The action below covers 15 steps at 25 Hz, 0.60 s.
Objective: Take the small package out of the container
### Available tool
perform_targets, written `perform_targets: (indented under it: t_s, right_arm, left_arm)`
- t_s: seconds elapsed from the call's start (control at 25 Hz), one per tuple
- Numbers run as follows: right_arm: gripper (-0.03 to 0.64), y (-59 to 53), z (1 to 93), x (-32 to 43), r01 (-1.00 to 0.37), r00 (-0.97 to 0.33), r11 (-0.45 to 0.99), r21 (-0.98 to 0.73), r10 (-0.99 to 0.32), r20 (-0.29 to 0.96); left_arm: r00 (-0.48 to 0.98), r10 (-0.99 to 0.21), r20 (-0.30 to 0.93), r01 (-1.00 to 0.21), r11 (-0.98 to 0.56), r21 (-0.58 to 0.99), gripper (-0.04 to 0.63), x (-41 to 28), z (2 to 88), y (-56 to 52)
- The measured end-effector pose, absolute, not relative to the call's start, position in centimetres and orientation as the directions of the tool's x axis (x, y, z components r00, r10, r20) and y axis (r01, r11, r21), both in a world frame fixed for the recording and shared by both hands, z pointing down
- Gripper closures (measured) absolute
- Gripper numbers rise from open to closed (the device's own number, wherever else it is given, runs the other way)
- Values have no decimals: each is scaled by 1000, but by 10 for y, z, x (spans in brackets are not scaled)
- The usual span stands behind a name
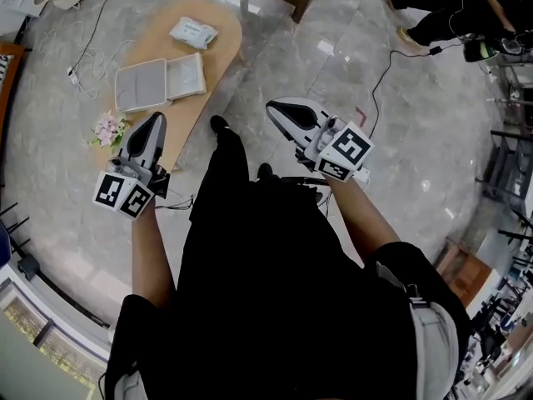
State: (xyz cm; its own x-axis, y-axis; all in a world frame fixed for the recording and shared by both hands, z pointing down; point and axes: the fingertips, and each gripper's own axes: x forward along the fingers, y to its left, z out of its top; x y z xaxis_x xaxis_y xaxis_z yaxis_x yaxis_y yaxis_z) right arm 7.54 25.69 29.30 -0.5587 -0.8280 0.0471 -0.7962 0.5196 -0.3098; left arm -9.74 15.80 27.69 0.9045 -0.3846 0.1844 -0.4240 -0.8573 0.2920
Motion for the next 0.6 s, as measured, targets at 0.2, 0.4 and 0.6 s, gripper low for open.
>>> perform_targets:
  t_s: [0.2, 0.4, 0.6]
  right_arm:
    - [604, 173, 304, 64, -778, -592, 536, -327, -800, 99]
    - [604, 94, 305, 49, -761, -626, 562, -323, -768, 138]
    - [604, 25, 314, 43, -762, -634, 563, -320, -751, 186]
  left_arm:
    - [884, -406, 233, -462, -836, 295, 578, -111, 312, 77]
    - [860, -379, 342, -474, -840, 263, 578, -117, 348, 13]
    - [855, -339, 392, -459, -847, 267, 578, -114, 375, -37]
